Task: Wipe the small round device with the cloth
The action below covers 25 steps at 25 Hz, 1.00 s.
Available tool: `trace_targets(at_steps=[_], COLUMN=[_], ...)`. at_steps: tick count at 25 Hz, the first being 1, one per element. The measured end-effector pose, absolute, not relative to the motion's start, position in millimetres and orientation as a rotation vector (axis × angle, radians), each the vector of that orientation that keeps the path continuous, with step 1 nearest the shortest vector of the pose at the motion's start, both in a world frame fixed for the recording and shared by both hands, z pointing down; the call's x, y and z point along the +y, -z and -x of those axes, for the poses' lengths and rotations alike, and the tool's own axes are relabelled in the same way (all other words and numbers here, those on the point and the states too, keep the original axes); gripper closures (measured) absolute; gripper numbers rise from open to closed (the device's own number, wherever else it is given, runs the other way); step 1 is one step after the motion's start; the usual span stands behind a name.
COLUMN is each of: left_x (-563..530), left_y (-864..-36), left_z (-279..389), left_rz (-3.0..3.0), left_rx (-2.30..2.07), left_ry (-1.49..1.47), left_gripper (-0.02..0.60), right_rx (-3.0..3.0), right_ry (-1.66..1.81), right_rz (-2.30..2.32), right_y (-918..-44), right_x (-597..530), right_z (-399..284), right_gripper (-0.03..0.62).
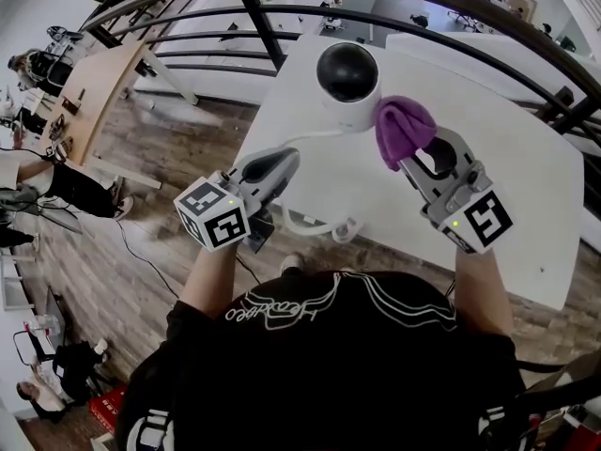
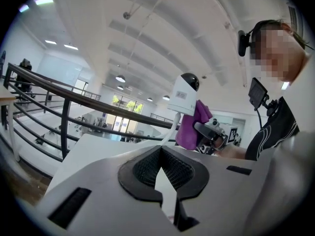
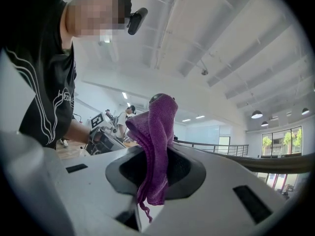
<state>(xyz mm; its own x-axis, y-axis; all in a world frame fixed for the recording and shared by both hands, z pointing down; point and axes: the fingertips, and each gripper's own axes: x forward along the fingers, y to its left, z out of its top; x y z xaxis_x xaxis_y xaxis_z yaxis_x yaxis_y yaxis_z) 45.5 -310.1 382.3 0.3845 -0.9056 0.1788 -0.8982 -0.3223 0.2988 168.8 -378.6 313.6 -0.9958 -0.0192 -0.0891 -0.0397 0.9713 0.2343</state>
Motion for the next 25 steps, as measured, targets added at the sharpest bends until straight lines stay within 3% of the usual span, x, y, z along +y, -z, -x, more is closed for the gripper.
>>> trace_targets(at_steps=[12,19,25], left_x=[-285,-215,-125], left_y=[-358,-333,-306], left_z=[-73,-92,-119], left_rz=[-2.377,-2.351,-2.451], left_rx=[-1.49,-1.381,-1.389], left_ry=[0.162,0.332,0.301], left_gripper=[0.572,0.572,0.572], right_rx=[3.106,3.086,3.056], right_ry=[0.029,0.17,0.209], right_rz=[0.147,0.216,0.267], right_y=[-340,-322,-309], right_x=[-344,-261,-165], right_z=[-200,-214,-225], right_gripper=[0.528,0.528,0.527])
